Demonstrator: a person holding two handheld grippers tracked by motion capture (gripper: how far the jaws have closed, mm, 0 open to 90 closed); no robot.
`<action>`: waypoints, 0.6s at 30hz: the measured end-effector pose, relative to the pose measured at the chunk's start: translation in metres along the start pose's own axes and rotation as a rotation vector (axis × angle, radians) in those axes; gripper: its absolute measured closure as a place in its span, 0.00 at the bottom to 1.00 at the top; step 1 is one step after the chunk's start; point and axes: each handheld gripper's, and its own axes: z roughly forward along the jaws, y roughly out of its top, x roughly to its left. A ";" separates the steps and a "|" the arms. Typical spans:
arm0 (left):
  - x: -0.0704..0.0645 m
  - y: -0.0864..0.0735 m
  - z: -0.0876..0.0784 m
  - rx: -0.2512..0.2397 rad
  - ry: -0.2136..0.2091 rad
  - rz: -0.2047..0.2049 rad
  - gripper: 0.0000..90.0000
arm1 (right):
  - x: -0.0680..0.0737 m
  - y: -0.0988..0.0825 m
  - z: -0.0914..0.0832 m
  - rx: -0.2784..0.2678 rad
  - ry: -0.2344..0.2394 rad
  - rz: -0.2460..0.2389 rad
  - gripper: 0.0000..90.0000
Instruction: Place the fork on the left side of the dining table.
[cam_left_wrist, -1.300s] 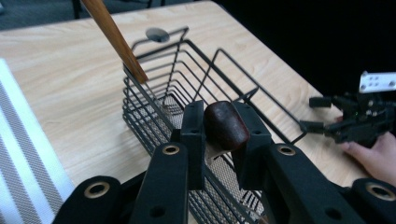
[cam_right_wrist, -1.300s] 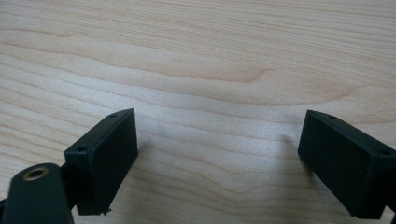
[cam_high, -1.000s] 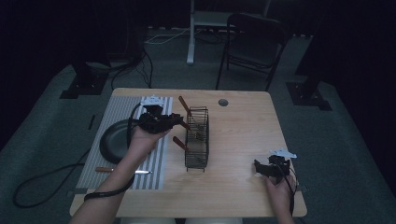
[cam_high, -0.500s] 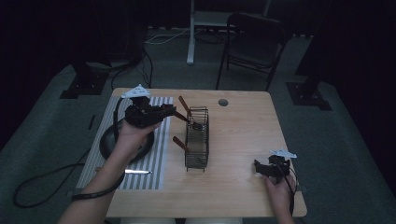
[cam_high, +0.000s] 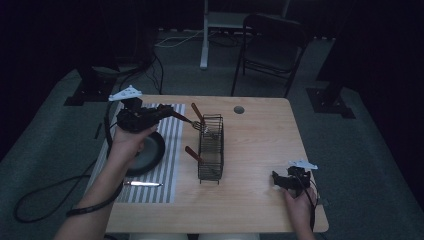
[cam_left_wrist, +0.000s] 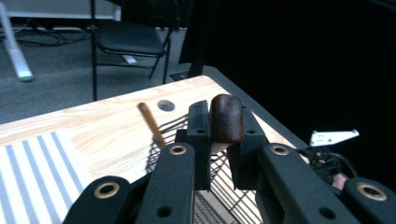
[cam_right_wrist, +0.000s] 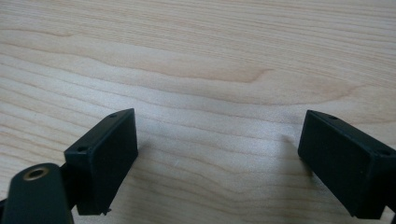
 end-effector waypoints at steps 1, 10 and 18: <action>0.002 0.000 -0.001 -0.001 0.009 0.000 0.90 | 0.000 0.000 0.000 0.000 0.000 0.000 0.13; 0.039 -0.011 -0.009 -0.013 0.093 -0.082 0.90 | 0.000 0.000 0.000 0.000 0.000 0.000 0.13; 0.075 -0.026 -0.010 -0.014 0.160 -0.161 0.90 | 0.000 0.000 0.000 -0.001 0.000 0.000 0.13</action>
